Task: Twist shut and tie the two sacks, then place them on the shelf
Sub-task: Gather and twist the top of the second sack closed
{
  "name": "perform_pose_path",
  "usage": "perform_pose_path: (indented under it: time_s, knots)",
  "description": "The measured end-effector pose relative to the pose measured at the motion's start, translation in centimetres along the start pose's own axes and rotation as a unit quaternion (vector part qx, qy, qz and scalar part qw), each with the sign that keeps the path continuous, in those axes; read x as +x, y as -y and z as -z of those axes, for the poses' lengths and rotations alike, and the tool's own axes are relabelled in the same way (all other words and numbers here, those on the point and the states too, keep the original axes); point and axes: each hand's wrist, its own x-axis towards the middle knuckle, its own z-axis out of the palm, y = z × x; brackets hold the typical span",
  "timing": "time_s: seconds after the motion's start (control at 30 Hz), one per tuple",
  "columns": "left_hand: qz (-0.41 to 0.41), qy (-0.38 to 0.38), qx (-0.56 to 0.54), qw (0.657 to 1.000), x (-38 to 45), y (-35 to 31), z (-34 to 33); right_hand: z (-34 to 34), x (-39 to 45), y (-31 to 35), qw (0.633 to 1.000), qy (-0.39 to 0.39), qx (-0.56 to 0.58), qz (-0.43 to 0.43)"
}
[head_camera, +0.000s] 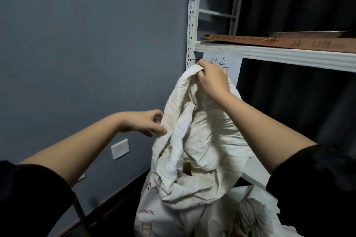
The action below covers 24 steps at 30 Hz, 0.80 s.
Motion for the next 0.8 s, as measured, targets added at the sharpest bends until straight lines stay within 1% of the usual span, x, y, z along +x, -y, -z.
perform_pose_path:
  time_s: [0.03, 0.07, 0.1, 0.13, 0.2, 0.23, 0.27, 0.3, 0.33, 0.37, 0.4, 0.43, 0.47, 0.5, 0.53, 0.57, 0.63, 0.67, 0.73, 0.8]
  knots:
    - [-0.011, -0.012, -0.002, 1.0, 0.3, 0.2, -0.2, 0.0, 0.1, 0.0, 1.0, -0.003, 0.008, -0.001]
    - [-0.028, -0.047, 0.011, 0.998, 0.6, 0.1, -0.2, 0.0, 0.1, 0.0, 1.0, -0.007, 0.012, -0.005]
    - [-0.038, -0.102, 0.048, 0.993, 0.7, -0.2, 0.0, 0.0, 0.1, 0.0, 1.0, -0.008, 0.01, -0.011]
    - [-0.037, -0.17, 0.113, 0.978, 0.7, -0.7, 0.4, 0.0, 0.0, -0.1, 1.0, -0.005, 0.004, -0.019]
    - [-0.02, -0.284, 0.235, 0.929, 0.4, -2.0, 0.9, -0.2, -0.2, -0.5, 0.999, 0.018, -0.016, -0.035]
    - [-0.015, -0.32, 0.262, 0.91, 0.3, -2.7, 1.3, -0.3, -0.5, -0.5, 0.999, 0.027, -0.022, -0.035]
    - [-0.012, -0.347, 0.268, 0.898, 0.3, -3.1, 1.7, -0.3, -0.9, -0.4, 0.999, 0.016, -0.026, -0.022]
    - [-0.01, -0.371, 0.258, 0.892, 0.3, -3.7, 2.2, -0.2, -1.3, -0.2, 0.999, -0.019, -0.024, 0.009]
    - [-0.008, -0.392, 0.22, 0.893, 0.4, -4.1, 2.7, -0.1, -1.9, 0.3, 0.996, -0.064, -0.007, 0.058]
    - [-0.013, -0.409, 0.149, 0.9, 0.5, -4.5, 3.3, 0.0, -2.6, 1.0, 0.987, -0.101, 0.025, 0.12]
    - [-0.021, -0.419, 0.055, 0.906, 0.6, -4.9, 3.7, 0.1, -3.4, 2.0, 0.975, -0.102, 0.065, 0.184]
    - [-0.028, -0.421, -0.042, 0.906, 0.6, -5.4, 4.1, 0.1, -4.5, 2.9, 0.963, -0.062, 0.091, 0.245]
    - [-0.031, -0.414, -0.116, 0.902, 0.6, -5.9, 4.3, -0.1, -5.4, 3.6, 0.953, 0.006, 0.074, 0.295]
    - [-0.028, -0.399, -0.165, 0.901, 0.5, -6.3, 4.5, -0.4, -6.2, 4.1, 0.942, 0.081, 0.024, 0.324]
    - [-0.022, -0.385, -0.2, 0.901, 0.4, -6.6, 4.6, -0.9, -6.7, 4.1, 0.933, 0.141, -0.024, 0.331]
    - [-0.018, -0.375, -0.23, 0.898, 0.2, -6.9, 4.6, -1.3, -7.0, 3.8, 0.933, 0.179, -0.045, 0.31]
    - [-0.019, -0.363, -0.302, 0.881, 0.0, -7.3, 4.7, -2.1, -7.5, 3.2, 0.955, 0.219, 0.029, 0.197]
    - [-0.027, -0.354, -0.339, 0.871, -0.1, -7.5, 4.6, -2.5, -7.7, 3.2, 0.965, 0.215, 0.052, 0.14]
    - [-0.055, -0.333, -0.395, 0.854, -0.1, -8.0, 4.1, -3.8, -8.0, 3.4, 0.983, 0.169, 0.023, 0.072]
    - [-0.079, -0.319, -0.41, 0.851, 0.1, -8.4, 3.4, -4.8, -8.0, 3.5, 0.993, 0.117, 0.018, 0.013]
